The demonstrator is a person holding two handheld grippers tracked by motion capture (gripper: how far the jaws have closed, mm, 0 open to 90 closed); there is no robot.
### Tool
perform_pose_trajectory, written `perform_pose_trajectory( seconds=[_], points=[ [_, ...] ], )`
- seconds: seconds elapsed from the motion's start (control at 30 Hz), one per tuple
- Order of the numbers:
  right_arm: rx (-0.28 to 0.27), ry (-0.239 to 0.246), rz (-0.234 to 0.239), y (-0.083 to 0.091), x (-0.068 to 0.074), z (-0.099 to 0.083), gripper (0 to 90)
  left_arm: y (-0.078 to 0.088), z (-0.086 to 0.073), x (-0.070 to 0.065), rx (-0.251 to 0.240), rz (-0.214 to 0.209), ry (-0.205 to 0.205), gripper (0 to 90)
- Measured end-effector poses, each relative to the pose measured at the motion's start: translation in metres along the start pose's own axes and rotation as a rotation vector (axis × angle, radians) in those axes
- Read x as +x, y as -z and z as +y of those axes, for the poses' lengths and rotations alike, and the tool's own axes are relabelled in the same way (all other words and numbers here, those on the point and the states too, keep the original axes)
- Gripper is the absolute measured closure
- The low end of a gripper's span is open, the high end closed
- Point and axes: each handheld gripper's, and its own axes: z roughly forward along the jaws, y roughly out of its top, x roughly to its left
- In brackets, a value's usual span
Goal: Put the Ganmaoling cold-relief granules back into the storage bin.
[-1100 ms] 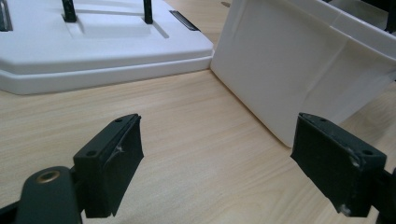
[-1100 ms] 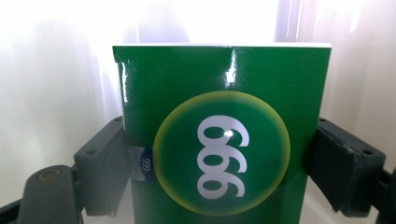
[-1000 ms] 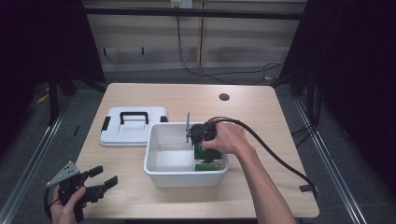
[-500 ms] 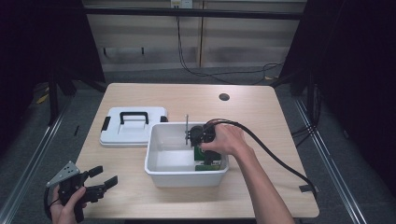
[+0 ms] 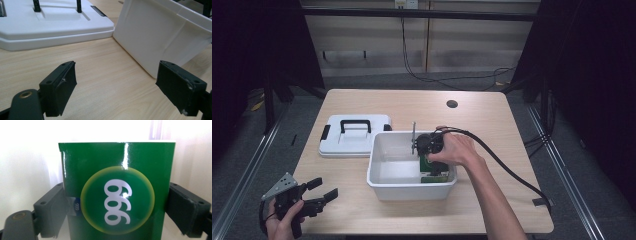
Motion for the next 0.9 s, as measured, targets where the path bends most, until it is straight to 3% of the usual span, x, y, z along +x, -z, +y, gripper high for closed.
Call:
perform_pose_trajectory(
  seconds=[0.33,0.47,0.6,0.67,0.9],
  points=[
    [-0.122,-0.023,-0.004,0.016,0.001,-0.014,11.3,0.0,0.0,0.0,0.002,0.0,-0.002,15.9],
    [-0.146,-0.033,-0.015,0.023,0.002,-0.02,11.1,0.0,0.0,0.0,0.002,0.002,-0.004,15.9],
    [-0.187,-0.057,-0.018,0.029,0.004,-0.023,11.1,0.001,0.0,0.001,0.001,0.004,-0.007,15.9],
    [-0.243,-0.074,-0.018,0.034,0.003,-0.028,11.1,0.001,0.0,0.001,-0.006,0.01,0.002,15.9],
    [-0.304,-0.107,-0.025,0.043,0.004,-0.04,11.8,-0.002,0.001,0.002,0.001,0.01,0.0,15.9]
  ],
)
